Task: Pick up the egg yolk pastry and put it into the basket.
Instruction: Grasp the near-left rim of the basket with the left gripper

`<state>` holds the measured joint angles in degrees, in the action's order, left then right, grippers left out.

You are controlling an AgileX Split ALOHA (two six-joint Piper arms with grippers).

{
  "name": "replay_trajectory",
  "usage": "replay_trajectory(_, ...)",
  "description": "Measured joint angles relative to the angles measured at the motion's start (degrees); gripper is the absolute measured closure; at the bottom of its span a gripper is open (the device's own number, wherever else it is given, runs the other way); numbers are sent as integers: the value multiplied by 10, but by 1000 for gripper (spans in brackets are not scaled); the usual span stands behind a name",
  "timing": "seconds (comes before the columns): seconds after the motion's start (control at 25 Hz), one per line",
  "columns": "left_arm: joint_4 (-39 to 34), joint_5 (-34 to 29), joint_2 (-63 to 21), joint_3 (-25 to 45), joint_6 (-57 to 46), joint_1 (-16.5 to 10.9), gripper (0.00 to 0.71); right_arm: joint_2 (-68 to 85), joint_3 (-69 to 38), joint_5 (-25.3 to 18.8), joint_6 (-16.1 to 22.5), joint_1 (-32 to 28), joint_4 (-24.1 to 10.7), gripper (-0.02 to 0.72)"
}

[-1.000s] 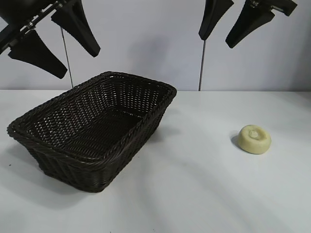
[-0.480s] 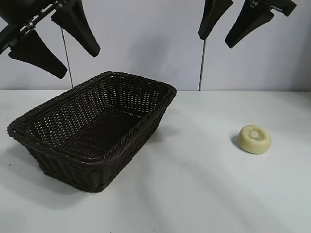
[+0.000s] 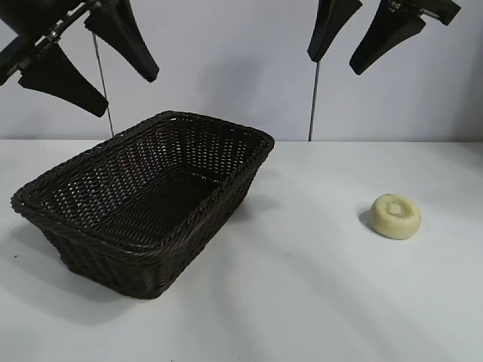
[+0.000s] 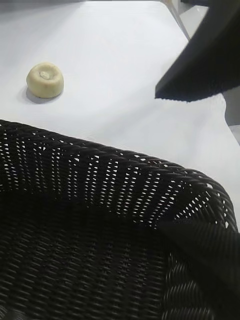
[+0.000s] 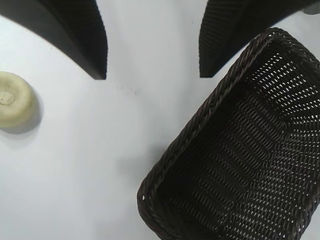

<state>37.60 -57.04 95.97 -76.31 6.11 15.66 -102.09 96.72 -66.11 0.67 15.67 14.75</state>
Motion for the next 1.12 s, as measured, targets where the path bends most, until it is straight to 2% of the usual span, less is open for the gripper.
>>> replay_trajectory(0.28, -33, -10, 0, 0, -180, 0, 222, 0, 0, 0, 0, 0, 0, 300)
replay_trajectory(0.56, -122, -20, -9, 0, -334, 5, 222, 0, 0, 0, 0, 0, 0, 300)
replay_trajectory(0.64, -163, -20, -20, 0, -373, 17, 222, 0, 0, 0, 0, 0, -1, 300)
replay_trajectory(0.8, -245, -28, -46, 0, -461, 59, 222, 0, 0, 0, -1, 0, -1, 300)
replay_trajectory(1.0, -311, -27, -53, 0, -557, 120, 222, 0, 0, 0, -1, 0, -2, 300)
replay_trajectory(1.12, -350, -21, -53, 3, -626, 145, 222, 0, 0, 0, -1, 0, -2, 300)
